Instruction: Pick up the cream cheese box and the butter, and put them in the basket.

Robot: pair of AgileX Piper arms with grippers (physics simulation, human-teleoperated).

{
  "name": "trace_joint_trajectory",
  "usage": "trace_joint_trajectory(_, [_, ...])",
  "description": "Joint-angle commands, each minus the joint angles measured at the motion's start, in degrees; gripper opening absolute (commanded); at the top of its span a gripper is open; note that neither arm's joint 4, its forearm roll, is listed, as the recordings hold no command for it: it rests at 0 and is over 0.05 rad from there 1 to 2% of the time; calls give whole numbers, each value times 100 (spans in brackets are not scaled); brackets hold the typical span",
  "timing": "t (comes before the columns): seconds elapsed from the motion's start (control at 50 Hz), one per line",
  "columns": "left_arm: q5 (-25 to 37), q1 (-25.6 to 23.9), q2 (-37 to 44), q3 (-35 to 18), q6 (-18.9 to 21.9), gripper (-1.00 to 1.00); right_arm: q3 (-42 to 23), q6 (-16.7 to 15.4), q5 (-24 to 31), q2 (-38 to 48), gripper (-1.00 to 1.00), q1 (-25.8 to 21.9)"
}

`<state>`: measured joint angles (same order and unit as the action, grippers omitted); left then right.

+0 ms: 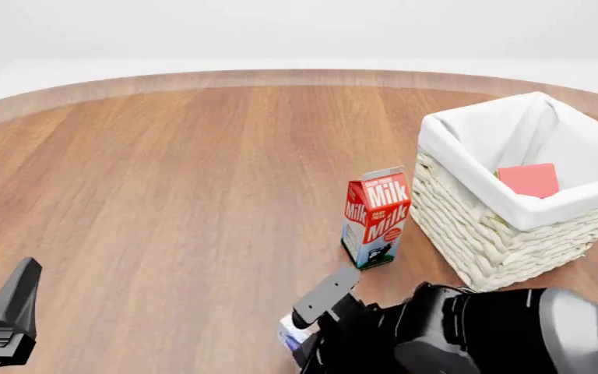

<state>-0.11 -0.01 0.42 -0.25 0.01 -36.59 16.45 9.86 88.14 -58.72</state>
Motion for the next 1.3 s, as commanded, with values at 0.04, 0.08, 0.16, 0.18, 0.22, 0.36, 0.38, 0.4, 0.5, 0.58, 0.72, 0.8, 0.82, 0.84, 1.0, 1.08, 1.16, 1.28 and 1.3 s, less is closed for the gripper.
trace_joint_trajectory(0.04, [0,0,1,0,-1,100,-475,-489,827,-1280,-100,566])
trace_joint_trajectory(0.08, [0,-1,0,0,0,100,-645,-443,967,-1478,-100,595])
trace_joint_trajectory(0.16, [0,1,0,0,0,100,-811,-544,1151,-1754,-100,787])
trace_joint_trajectory(0.18, [0,0,0,0,0,100,-836,-556,1200,-1838,-100,833])
trace_joint_trajectory(0.22, [0,-1,0,0,1,100,-871,-576,1241,-1909,-100,868])
trace_joint_trajectory(0.36, [0,1,0,0,-1,100,-835,-544,1205,-2201,-100,1000])
trace_joint_trajectory(0.38, [0,1,-1,0,0,100,-850,-560,1212,-2247,-100,1032])
trace_joint_trajectory(0.4, [0,1,1,0,0,100,-892,-579,1250,-2386,-100,1094])
trace_joint_trajectory(0.5, [0,-1,0,0,0,100,-978,-718,1365,-2721,-100,1380])
trace_joint_trajectory(0.58, [0,0,0,0,-2,100,-1110,-714,1474,-2933,-100,1554])
trace_joint_trajectory(0.72, [0,0,0,0,0,100,-1199,-755,1549,-3165,-100,1819])
trace_joint_trajectory(0.8, [0,-1,-1,0,1,100,-1148,-785,1534,-3292,-100,1929])
trace_joint_trajectory(0.82, [0,0,-1,0,0,100,-1161,-797,1557,-3332,-100,1980])
trace_joint_trajectory(0.84, [0,0,0,0,-1,100,-1190,-790,1591,-3352,-100,1990])
trace_joint_trajectory(1.0, [0,-1,-1,0,1,100,-1405,-821,1736,-3596,-100,2166])
trace_joint_trajectory(1.08, [0,0,0,0,0,100,-1512,-844,1779,-3662,-100,2255])
trace_joint_trajectory(1.16, [0,0,0,0,0,100,-1743,-837,1874,-3702,-100,2362])
trace_joint_trajectory(1.28, [0,-1,0,0,0,100,-2022,-842,1843,-3606,-100,2642])
trace_joint_trajectory(1.3, [0,0,1,0,-1,100,-2022,-845,1795,-3578,-100,2810])
